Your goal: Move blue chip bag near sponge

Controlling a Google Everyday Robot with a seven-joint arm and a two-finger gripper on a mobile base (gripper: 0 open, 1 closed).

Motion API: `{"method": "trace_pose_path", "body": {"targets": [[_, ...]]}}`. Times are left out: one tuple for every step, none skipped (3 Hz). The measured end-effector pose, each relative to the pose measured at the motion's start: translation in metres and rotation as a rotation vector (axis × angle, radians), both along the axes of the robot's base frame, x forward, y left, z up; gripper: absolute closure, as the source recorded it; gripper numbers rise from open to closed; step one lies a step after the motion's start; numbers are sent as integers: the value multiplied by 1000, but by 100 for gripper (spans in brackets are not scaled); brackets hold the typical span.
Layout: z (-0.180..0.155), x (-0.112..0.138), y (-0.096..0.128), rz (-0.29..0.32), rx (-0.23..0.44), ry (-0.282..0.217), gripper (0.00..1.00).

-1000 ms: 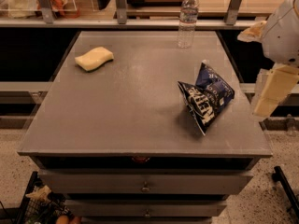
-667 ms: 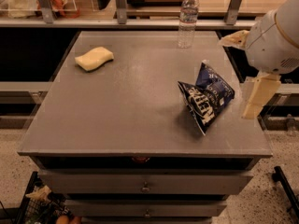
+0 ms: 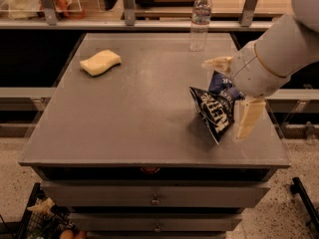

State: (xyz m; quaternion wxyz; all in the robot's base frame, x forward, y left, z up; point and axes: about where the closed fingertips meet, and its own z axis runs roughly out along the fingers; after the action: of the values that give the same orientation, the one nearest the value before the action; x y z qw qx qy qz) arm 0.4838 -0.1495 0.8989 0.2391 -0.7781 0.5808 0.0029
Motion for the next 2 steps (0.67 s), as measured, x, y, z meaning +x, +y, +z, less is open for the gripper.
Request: {"method": "trace_pose_path", "body": {"targets": [[-18, 5, 11, 59, 7, 23, 18], [-29, 12, 11, 79, 3, 36, 41]]}}
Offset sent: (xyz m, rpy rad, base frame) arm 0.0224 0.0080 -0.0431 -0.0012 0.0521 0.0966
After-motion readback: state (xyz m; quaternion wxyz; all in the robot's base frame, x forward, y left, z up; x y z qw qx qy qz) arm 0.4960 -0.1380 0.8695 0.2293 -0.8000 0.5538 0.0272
